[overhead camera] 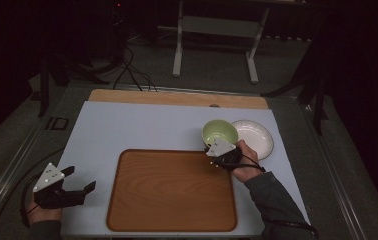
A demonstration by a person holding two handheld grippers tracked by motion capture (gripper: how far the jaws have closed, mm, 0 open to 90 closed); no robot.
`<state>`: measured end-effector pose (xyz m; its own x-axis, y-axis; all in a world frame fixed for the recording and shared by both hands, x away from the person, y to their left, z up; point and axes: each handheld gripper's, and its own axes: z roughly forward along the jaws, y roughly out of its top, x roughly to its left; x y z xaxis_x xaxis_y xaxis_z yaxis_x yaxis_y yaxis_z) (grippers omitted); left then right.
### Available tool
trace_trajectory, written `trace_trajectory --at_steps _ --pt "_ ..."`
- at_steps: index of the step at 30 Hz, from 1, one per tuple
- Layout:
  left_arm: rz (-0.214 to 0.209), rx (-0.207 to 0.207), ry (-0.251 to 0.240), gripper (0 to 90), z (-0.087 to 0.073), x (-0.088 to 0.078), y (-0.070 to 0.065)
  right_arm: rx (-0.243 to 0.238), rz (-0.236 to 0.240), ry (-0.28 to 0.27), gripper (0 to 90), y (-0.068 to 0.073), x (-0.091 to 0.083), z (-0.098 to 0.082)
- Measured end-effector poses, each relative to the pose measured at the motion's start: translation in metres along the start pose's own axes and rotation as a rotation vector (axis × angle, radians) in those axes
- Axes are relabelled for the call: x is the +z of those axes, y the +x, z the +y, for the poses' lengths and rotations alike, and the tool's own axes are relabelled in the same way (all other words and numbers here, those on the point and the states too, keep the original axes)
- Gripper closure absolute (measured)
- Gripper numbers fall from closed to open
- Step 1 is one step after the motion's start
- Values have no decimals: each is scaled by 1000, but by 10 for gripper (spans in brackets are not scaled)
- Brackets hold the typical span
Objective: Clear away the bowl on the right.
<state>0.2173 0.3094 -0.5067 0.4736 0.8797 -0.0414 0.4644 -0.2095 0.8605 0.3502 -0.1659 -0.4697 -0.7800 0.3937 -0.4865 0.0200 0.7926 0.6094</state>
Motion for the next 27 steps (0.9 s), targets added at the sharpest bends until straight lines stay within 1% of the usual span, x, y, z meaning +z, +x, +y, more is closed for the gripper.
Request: trace_trajectory --at_steps 9,22,27 --pt "0 1 0 75 0 0 0 -36 17 -11 818 8 -2 5" --pt "5 0 -4 74 0 -1 0 -48 39 -35 818 18 -3 12" --pt "4 0 -6 74 0 -1 0 -68 47 -36 818 25 -1 15"
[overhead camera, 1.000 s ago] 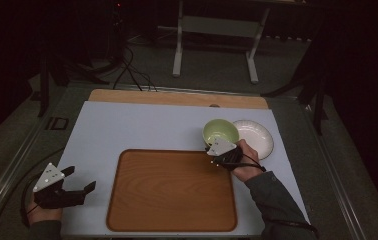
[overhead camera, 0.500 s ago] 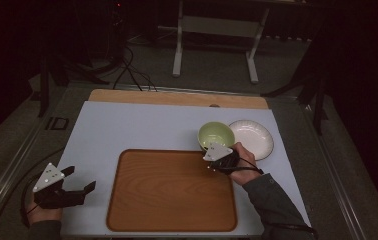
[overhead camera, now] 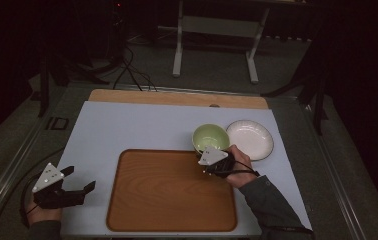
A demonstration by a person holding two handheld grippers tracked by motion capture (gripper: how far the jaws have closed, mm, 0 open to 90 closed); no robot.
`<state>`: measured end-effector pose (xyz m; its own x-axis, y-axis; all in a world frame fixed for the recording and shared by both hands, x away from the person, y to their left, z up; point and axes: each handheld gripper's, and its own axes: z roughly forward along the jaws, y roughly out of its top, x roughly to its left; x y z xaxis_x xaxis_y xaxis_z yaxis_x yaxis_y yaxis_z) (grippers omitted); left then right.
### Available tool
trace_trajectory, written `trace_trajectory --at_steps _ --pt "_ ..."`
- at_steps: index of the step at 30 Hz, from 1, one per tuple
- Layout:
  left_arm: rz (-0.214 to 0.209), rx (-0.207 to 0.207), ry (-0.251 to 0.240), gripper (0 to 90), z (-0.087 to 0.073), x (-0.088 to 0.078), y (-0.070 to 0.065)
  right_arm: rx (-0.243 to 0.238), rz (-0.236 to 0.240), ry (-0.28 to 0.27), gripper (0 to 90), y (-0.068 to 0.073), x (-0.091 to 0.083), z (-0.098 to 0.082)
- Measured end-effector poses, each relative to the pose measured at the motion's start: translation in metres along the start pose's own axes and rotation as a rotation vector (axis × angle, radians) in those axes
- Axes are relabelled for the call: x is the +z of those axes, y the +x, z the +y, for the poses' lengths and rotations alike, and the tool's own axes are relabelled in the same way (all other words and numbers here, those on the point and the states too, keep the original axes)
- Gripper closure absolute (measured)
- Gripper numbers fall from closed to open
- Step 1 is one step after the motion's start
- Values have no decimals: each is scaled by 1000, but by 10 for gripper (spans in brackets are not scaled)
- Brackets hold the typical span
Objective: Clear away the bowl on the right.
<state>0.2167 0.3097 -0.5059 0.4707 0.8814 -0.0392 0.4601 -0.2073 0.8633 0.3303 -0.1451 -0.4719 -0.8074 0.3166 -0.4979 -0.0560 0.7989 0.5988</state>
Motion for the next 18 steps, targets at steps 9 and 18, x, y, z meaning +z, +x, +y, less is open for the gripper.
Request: trace_trajectory --at_steps 9,18 --pt "4 1 -2 74 0 0 0 -15 21 -4 817 8 1 5" --pt "6 1 -6 74 0 -1 0 -28 30 -17 817 13 1 11"
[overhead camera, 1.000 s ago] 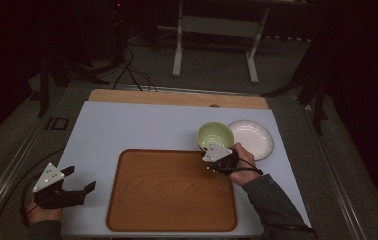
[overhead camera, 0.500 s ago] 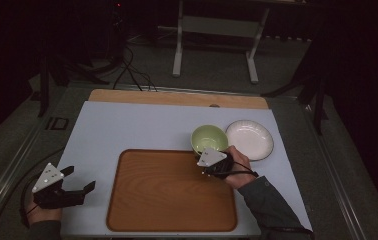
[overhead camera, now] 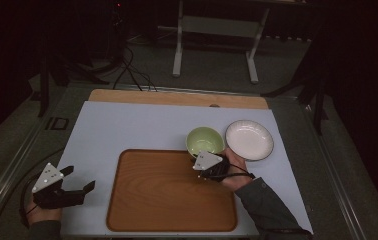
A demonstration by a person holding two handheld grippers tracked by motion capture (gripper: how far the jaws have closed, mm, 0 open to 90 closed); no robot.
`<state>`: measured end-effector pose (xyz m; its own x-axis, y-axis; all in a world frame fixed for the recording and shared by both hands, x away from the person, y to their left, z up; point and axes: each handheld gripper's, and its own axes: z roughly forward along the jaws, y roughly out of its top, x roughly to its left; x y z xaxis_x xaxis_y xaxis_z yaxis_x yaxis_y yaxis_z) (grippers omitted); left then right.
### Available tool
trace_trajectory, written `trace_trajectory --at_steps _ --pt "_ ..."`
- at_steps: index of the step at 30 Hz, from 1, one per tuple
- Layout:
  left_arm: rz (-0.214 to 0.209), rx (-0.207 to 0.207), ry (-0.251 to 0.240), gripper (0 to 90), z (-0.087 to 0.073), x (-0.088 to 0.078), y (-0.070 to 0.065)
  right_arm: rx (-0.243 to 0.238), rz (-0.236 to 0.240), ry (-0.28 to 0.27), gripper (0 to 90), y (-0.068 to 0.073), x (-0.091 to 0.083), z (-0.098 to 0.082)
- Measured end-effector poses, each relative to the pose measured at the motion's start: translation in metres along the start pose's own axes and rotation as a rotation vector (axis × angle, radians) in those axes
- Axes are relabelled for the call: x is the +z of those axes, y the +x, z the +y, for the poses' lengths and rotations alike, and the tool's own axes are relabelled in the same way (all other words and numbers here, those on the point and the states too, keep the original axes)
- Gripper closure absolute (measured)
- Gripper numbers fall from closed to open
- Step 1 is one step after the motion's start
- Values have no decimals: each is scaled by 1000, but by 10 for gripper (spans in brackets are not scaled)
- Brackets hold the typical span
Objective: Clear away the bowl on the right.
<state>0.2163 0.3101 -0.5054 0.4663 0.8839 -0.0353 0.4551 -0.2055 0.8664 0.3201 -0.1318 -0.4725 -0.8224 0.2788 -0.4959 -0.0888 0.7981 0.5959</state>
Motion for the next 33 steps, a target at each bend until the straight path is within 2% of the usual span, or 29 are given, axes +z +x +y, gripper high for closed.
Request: trace_trajectory --at_steps 33 --pt "1 -1 1 73 0 0 1 -38 25 -25 816 15 0 10"
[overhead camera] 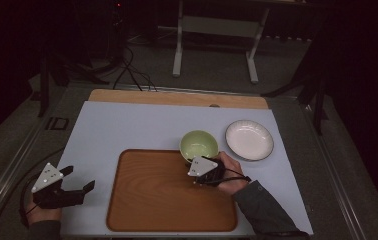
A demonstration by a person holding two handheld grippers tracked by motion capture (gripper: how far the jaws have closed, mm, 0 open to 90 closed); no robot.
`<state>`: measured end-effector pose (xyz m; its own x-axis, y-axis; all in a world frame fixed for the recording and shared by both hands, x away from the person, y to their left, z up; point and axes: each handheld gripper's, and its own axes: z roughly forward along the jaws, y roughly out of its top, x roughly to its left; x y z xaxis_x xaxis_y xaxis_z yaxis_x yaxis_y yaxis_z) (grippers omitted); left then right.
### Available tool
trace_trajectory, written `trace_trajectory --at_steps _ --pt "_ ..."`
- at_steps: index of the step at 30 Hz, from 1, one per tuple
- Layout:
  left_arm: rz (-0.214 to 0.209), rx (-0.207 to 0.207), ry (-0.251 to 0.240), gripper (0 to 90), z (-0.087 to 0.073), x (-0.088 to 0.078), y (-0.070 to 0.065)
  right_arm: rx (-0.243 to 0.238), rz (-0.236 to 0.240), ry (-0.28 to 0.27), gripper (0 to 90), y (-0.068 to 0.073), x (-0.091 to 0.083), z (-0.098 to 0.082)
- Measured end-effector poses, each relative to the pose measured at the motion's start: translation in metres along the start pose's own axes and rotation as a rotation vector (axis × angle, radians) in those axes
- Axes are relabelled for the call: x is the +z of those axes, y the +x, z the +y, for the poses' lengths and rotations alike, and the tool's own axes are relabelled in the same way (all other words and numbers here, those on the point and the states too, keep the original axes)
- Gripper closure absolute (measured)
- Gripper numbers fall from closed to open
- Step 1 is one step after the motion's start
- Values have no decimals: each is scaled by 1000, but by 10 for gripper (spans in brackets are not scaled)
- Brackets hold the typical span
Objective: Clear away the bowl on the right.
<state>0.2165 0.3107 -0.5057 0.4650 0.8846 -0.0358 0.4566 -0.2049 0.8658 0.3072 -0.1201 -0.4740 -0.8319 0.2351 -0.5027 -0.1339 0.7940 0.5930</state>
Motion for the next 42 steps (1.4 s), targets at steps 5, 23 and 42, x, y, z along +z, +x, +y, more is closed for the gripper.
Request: trace_trajectory --at_steps 5,23,42 --pt "1 0 -1 74 0 0 0 -8 10 -6 815 4 -1 4" --pt "1 1 0 74 0 0 0 -25 25 -20 815 13 -2 6" --pt "1 1 -1 74 0 0 0 -40 49 -23 814 24 1 7"
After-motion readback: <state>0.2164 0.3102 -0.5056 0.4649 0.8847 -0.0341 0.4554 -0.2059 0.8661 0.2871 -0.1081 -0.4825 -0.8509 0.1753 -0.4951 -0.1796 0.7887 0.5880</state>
